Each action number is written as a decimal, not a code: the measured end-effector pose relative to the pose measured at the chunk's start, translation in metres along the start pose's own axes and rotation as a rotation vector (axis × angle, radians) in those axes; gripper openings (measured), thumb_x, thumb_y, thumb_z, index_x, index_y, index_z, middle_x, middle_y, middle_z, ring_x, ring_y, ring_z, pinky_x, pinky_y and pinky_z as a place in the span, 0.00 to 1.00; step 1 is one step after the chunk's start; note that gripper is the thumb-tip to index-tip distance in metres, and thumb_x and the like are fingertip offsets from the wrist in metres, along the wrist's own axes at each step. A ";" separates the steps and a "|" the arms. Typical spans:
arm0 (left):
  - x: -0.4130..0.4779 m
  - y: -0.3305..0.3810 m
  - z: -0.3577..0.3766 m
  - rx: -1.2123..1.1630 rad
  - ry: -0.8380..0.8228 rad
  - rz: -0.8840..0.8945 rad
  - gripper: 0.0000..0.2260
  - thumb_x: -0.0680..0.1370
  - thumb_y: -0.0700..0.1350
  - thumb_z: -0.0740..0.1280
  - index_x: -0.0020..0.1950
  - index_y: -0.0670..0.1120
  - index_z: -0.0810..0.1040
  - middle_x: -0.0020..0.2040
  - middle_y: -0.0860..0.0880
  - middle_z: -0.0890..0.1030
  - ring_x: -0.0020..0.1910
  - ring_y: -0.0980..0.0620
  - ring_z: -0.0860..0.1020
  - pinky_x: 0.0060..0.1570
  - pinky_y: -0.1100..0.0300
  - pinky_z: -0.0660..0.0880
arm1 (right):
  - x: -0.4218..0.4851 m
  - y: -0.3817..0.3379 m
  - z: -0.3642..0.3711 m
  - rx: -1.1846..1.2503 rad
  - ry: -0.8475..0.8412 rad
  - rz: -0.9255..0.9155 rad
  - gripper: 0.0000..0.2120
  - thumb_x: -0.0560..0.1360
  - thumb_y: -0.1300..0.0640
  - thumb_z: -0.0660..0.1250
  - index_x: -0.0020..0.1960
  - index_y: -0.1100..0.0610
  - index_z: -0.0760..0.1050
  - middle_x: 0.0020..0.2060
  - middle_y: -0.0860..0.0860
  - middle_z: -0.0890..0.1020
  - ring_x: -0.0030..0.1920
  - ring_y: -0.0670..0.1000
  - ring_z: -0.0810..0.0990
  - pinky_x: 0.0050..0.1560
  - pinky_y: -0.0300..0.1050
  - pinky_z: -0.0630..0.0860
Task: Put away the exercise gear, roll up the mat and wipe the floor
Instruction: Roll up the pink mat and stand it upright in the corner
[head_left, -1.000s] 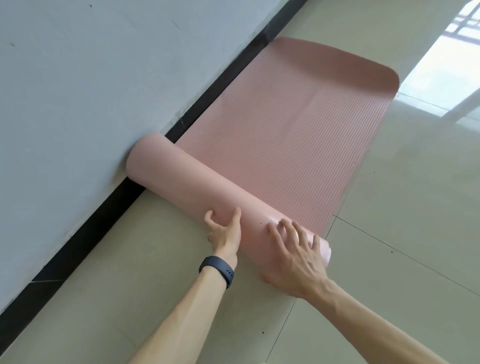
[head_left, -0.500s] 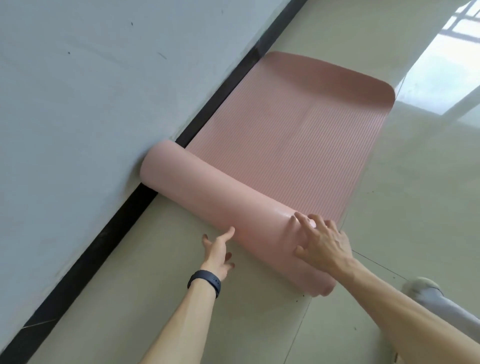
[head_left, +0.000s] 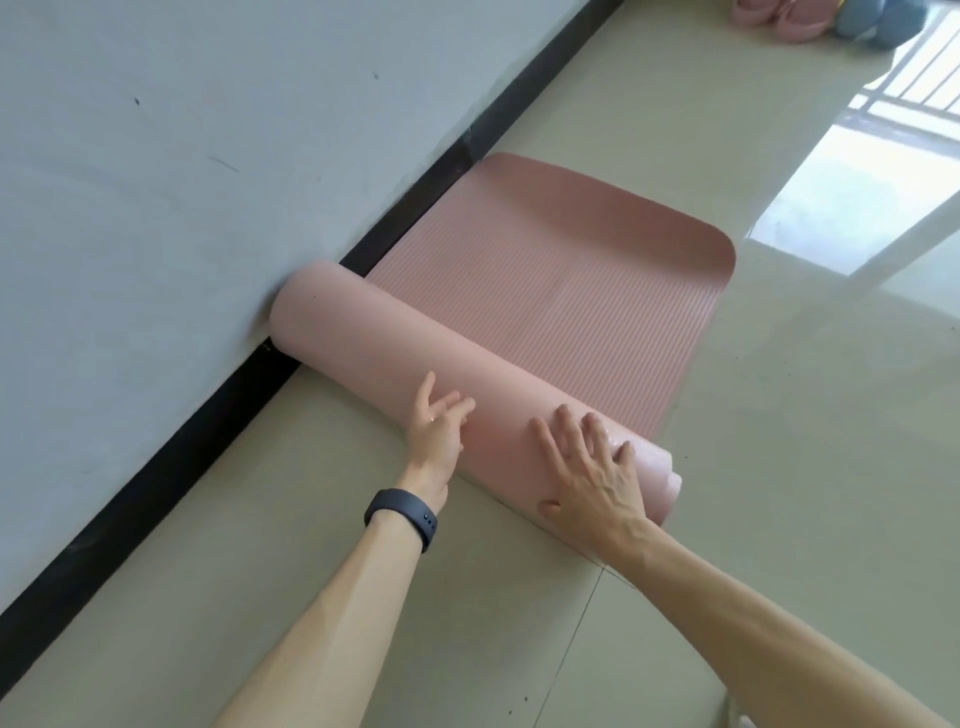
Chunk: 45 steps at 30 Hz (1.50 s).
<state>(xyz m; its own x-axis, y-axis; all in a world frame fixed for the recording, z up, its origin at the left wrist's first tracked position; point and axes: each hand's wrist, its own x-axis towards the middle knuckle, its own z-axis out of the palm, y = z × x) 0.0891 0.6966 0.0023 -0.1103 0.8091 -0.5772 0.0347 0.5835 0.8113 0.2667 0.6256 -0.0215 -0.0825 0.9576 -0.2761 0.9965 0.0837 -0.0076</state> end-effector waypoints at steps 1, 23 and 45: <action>0.003 0.000 0.003 0.011 0.044 -0.004 0.28 0.79 0.43 0.65 0.77 0.55 0.61 0.65 0.52 0.76 0.60 0.51 0.76 0.61 0.49 0.73 | 0.011 0.012 -0.006 0.001 -0.010 -0.009 0.48 0.68 0.41 0.71 0.77 0.49 0.47 0.75 0.55 0.53 0.72 0.63 0.58 0.57 0.63 0.70; 0.066 0.097 0.174 0.111 0.084 -0.308 0.35 0.77 0.63 0.64 0.78 0.67 0.47 0.75 0.50 0.67 0.51 0.44 0.82 0.56 0.43 0.78 | 0.104 0.194 -0.019 0.212 0.098 0.087 0.48 0.59 0.34 0.68 0.75 0.49 0.60 0.71 0.57 0.65 0.71 0.65 0.61 0.63 0.66 0.62; 0.152 0.174 0.268 0.523 0.024 -0.359 0.38 0.80 0.58 0.62 0.78 0.61 0.37 0.77 0.48 0.62 0.70 0.35 0.69 0.62 0.35 0.69 | 0.200 0.332 -0.079 0.146 0.024 0.055 0.29 0.75 0.56 0.60 0.72 0.41 0.57 0.69 0.50 0.68 0.68 0.59 0.66 0.63 0.52 0.69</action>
<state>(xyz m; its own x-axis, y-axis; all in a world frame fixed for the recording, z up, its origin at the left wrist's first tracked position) 0.3448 0.9401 0.0306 -0.2277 0.5582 -0.7979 0.4713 0.7802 0.4113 0.5801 0.8661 -0.0035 -0.0269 0.9660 -0.2573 0.9911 -0.0078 -0.1329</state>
